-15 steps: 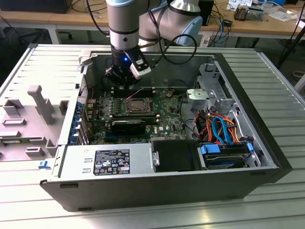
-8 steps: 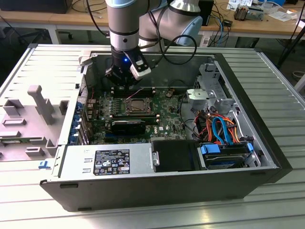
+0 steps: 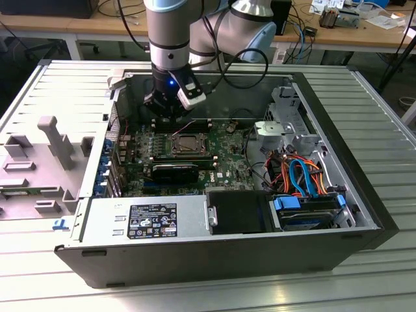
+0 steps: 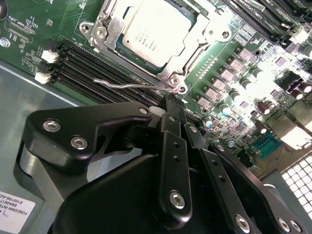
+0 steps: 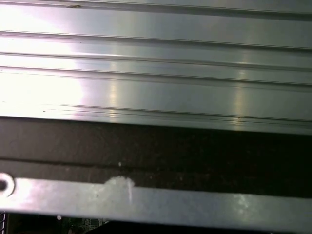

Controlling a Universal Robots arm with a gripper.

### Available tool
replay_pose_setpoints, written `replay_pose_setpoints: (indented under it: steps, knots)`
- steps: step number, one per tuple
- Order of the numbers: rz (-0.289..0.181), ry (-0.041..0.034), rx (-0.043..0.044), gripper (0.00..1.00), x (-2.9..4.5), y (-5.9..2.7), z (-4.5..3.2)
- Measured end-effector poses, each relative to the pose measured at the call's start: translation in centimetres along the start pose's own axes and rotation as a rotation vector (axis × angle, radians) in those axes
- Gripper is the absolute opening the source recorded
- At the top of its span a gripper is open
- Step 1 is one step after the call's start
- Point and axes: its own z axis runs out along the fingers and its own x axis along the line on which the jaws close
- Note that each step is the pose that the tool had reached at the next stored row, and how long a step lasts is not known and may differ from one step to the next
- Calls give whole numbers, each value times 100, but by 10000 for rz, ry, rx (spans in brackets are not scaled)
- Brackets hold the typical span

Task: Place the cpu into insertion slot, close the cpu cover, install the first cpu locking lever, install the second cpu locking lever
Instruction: 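Install the first cpu locking lever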

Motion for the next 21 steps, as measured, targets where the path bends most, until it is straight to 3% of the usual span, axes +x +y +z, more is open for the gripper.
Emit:
replay_pose_setpoints:
  steps: [21]
  knots:
    - [-4,1,11,11,-8,-1,57]
